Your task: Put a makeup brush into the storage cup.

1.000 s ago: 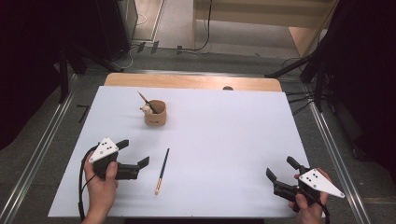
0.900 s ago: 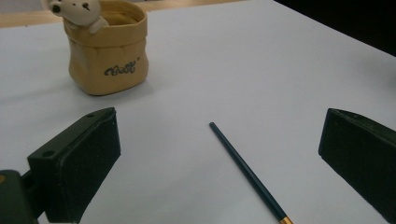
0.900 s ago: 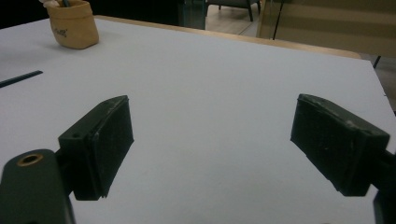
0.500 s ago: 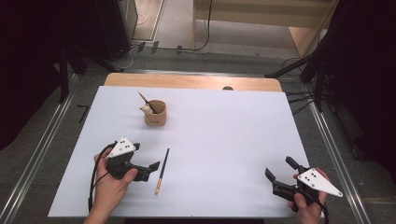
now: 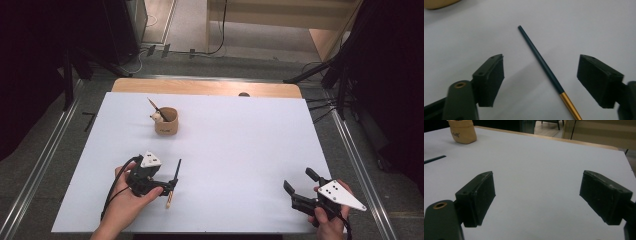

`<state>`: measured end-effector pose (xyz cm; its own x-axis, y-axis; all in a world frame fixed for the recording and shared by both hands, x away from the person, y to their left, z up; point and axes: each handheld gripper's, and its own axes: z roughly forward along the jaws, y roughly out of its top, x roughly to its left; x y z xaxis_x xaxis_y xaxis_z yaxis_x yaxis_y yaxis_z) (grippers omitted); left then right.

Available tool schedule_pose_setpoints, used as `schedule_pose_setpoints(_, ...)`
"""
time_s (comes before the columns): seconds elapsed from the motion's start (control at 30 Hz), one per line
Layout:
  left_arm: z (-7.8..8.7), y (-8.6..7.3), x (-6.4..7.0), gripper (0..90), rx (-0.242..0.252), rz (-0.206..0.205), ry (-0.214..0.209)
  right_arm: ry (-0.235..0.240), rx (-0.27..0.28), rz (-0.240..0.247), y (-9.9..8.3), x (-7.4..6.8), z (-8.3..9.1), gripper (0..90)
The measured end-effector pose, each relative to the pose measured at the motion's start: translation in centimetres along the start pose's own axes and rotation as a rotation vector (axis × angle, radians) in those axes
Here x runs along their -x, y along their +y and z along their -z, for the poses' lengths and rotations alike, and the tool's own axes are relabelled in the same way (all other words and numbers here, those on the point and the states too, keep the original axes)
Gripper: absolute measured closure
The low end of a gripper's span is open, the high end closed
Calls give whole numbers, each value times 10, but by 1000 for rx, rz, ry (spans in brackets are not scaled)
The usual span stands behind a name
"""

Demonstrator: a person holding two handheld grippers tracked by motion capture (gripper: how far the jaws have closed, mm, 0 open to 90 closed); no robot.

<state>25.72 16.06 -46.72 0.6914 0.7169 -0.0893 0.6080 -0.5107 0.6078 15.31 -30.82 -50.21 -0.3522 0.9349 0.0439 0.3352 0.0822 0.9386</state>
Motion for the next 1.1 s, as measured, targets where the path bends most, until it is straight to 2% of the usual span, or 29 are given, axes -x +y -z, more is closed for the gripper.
schedule_pose_setpoints(0.17, -3, 0, 5, 326, -27, -15, 16, -1, -4, -3, 0, -1, 0, 140)
schedule_pose_setpoints(0.27, -5, -1, 9, 374, -50, -41, 41, 2, -5, 0, 0, -1, -1, 140)
schedule_pose_setpoints(0.4, -5, -3, 15, 407, -89, -45, 44, 0, -8, 1, 0, -1, -2, 140)
schedule_pose_setpoints(0.47, -6, -4, 17, 431, -108, -48, 32, 1, -8, 1, 0, -2, -2, 140)
schedule_pose_setpoints(0.53, -8, -4, 20, 470, -121, -69, 58, 2, -9, 3, 0, -2, -2, 140)
schedule_pose_setpoints(0.7, -18, -6, 25, 542, -165, -89, 73, 1, -10, 2, 0, -2, -2, 140)
schedule_pose_setpoints(0.77, -19, -6, 28, 555, -169, -108, 93, 0, -12, 0, -1, -2, -3, 140)
schedule_pose_setpoints(0.93, -18, -7, 31, 657, -165, -117, 86, -1, -15, -3, 0, -3, -2, 141)
schedule_pose_setpoints(1.0, -18, -7, 32, 729, -166, -128, 74, 2, -14, 4, 0, -4, -2, 140)
schedule_pose_setpoints(1.1, -18, -7, 29, 821, -161, -111, 54, 2, -14, 4, 0, -4, -3, 140)
